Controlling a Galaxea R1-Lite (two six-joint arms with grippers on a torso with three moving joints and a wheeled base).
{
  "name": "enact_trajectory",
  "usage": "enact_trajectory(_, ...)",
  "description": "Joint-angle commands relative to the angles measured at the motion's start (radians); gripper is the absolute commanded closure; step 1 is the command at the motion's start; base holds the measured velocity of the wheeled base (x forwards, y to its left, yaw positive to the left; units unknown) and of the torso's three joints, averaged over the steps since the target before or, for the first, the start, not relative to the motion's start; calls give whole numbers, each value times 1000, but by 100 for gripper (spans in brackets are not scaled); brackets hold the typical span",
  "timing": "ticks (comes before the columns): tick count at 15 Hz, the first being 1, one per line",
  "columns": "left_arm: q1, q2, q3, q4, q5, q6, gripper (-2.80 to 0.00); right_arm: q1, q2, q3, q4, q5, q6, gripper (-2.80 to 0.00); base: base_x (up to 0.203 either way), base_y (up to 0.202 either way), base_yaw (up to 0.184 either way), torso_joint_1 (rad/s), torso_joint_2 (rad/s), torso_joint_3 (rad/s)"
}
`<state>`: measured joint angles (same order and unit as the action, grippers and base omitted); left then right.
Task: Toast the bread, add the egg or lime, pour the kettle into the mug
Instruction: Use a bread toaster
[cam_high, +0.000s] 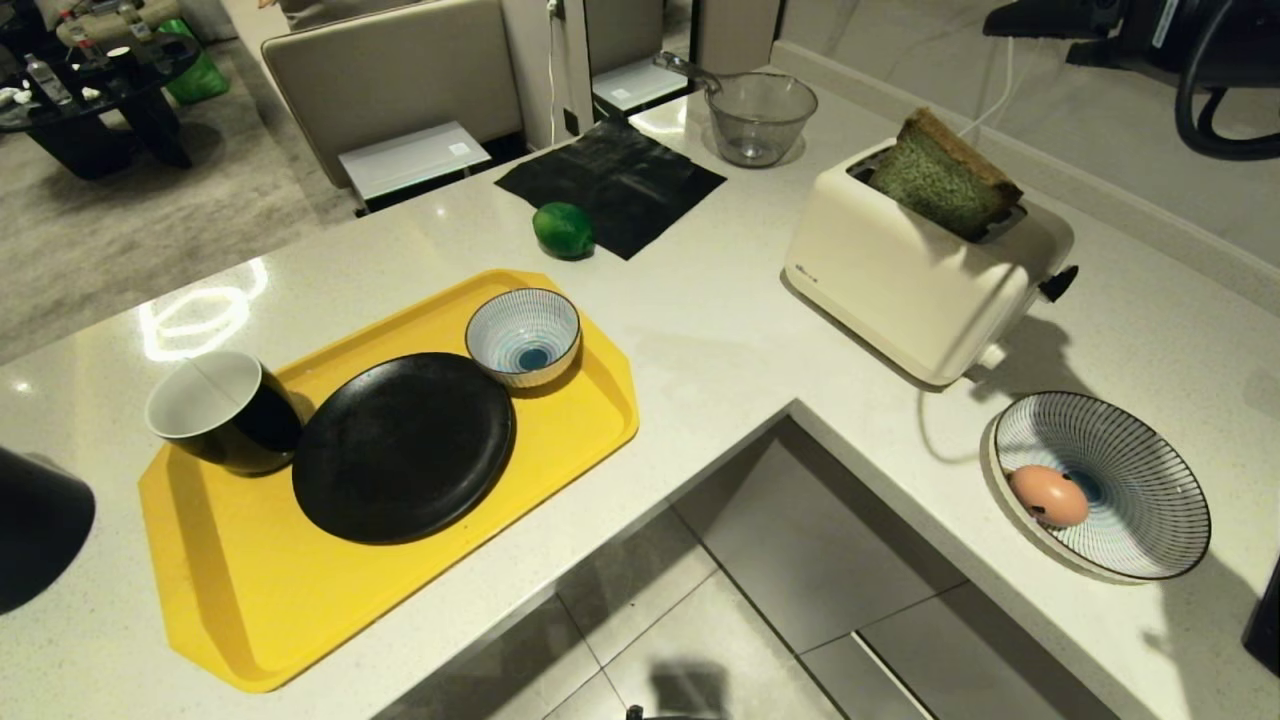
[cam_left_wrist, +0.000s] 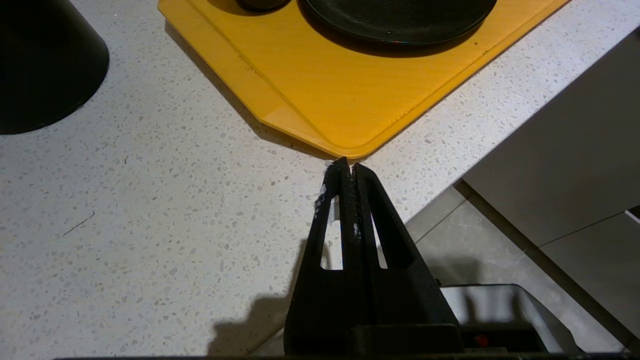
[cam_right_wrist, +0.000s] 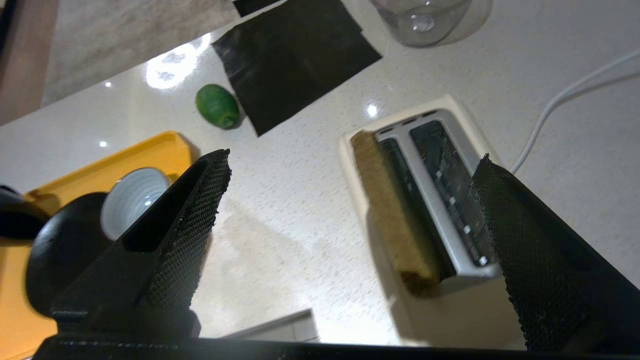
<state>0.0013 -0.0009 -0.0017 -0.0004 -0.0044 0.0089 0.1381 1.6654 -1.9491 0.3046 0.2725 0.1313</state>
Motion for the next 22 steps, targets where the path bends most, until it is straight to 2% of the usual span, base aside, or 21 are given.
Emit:
enact_trajectory(1,0,1,0,-1,0,0,0,11,-35,-1,28,-9,8,0,0,0,0,0,0,0)
enact_trajectory(8,0,1,0,0,0,0,0,-22,-18,55,89,-16,35,0,0,0,0,0,0,0)
enact_trajectory(10,0,1,0,-1,0,0,0,-22,-37,112,107,-45,37,0,0,0,0,0,0,0)
enact_trajectory(18,0,1,0,0,0,0,0,-24,-178,328,110,-57,37,0,0,0,0,0,0,0)
enact_trajectory(19,0,1,0,0,0,0,0,-41,-186,351,108,-58,39,0,0,0,0,0,0,0)
enact_trajectory(22,0,1,0,-1,0,0,0,-158,-181,408,104,-46,52,0,0,0,0,0,0,0)
